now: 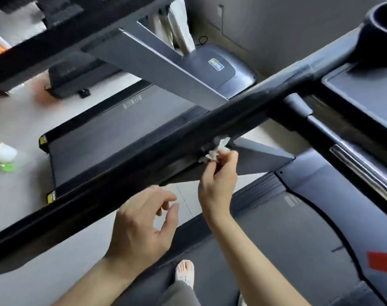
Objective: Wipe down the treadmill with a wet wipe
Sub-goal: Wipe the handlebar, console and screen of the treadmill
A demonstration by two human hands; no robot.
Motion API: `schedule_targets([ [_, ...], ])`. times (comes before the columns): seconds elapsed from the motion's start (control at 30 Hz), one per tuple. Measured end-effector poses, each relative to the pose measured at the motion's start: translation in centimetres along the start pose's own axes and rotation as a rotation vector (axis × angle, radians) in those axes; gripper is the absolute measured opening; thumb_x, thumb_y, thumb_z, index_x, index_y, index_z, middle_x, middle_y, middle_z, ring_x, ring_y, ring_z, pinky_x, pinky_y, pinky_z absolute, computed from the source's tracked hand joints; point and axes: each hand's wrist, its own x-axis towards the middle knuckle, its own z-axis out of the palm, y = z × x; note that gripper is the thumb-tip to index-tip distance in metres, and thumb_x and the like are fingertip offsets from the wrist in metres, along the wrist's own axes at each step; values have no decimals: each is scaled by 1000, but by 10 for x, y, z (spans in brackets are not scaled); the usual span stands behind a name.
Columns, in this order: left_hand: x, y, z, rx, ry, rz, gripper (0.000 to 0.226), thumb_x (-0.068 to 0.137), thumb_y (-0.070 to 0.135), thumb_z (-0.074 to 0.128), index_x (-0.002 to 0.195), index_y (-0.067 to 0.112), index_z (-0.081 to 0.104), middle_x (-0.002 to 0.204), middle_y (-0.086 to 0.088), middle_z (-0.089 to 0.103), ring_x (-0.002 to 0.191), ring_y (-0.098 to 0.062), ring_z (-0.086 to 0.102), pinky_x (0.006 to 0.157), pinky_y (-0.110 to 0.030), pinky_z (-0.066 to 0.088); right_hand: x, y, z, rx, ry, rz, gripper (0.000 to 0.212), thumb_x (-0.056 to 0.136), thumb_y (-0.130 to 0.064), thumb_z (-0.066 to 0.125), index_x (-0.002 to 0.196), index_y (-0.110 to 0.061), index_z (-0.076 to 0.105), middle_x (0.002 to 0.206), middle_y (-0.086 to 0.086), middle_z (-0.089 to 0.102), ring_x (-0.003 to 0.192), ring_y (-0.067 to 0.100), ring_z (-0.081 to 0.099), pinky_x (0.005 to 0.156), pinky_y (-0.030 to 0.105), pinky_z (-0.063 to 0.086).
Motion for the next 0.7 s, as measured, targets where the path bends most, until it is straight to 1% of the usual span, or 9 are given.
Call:
schedule_targets([
  [0.1, -29, -14, 43, -81, -194, -485, 4, 96, 25, 68, 93, 27, 70, 86, 18, 68, 76, -6, 64, 71, -25, 55, -21, 21, -5, -120, -304, -306, 22, 100, -3, 48, 99, -25, 47, 75, -21, 47, 57, 0, 44, 57, 11, 31],
  [0.2, -30, -39, 82, -268, -216, -858, 42, 85, 46, 75, 122, 29, 62, 106, 14, 69, 95, -3, 66, 81, -23, 53, -7, 29, -12, -213, -353, -594, 9, 99, -10, 54, 99, -17, 60, 85, -17, 50, 63, 0, 43, 56, 22, 39],
  [0.27, -15, -51, 103, -451, -147, -876, 66, 72, 60, 74, 128, 29, 57, 120, 11, 65, 106, -7, 65, 80, -18, 47, 16, 33, -18, -268, -209, -710, 7, 95, -11, 59, 93, -10, 66, 90, -2, 53, 66, 12, 48, 52, 26, 42],
  [0.33, -3, -64, 122, -540, -69, -855, 71, 67, 70, 74, 122, 26, 62, 124, 11, 65, 114, -13, 64, 86, -23, 47, 44, 38, -26, -268, -29, -681, 6, 90, -8, 61, 93, -5, 65, 95, 6, 54, 73, 14, 50, 57, 23, 41],
  [0.43, 4, -71, 144, -608, 92, -723, 54, 75, 77, 70, 84, 23, 68, 93, 15, 67, 108, -29, 65, 89, -33, 48, 67, 44, -34, -196, 120, -638, 9, 85, -1, 59, 93, -1, 62, 95, 12, 56, 80, 14, 50, 70, 11, 37],
  [0.5, 5, -71, 155, -613, 203, -650, 52, 81, 72, 68, 72, 22, 59, 71, 12, 54, 86, -32, 58, 79, -41, 48, 61, 50, -24, -147, 121, -697, 9, 84, 3, 59, 92, -1, 61, 90, 9, 57, 78, 12, 48, 73, 7, 35],
  [0.57, 5, -72, 163, -588, 277, -572, 44, 88, 61, 66, 74, 20, 55, 65, 7, 44, 72, -26, 49, 69, -41, 41, 35, 54, -4, -117, 50, -837, 8, 85, -2, 57, 91, -2, 62, 86, 6, 56, 75, 9, 45, 68, 11, 38],
  [0.63, 5, -76, 171, -561, 346, -448, 12, 98, 35, 65, 89, 31, 60, 77, 21, 55, 73, -2, 60, 70, -21, 50, 5, 60, 18, -137, -47, -1005, 12, 89, -10, 56, 93, -3, 65, 85, 5, 55, 68, 15, 47, 58, 25, 40],
  [0.7, 9, -86, 177, -509, 384, -387, 12, 100, 10, 61, 100, 21, 65, 81, 22, 56, 73, 13, 60, 68, -6, 46, -11, 64, 34, -201, -59, -1175, 15, 94, -13, 57, 93, -4, 68, 82, 6, 55, 64, 19, 45, 54, 33, 38],
])
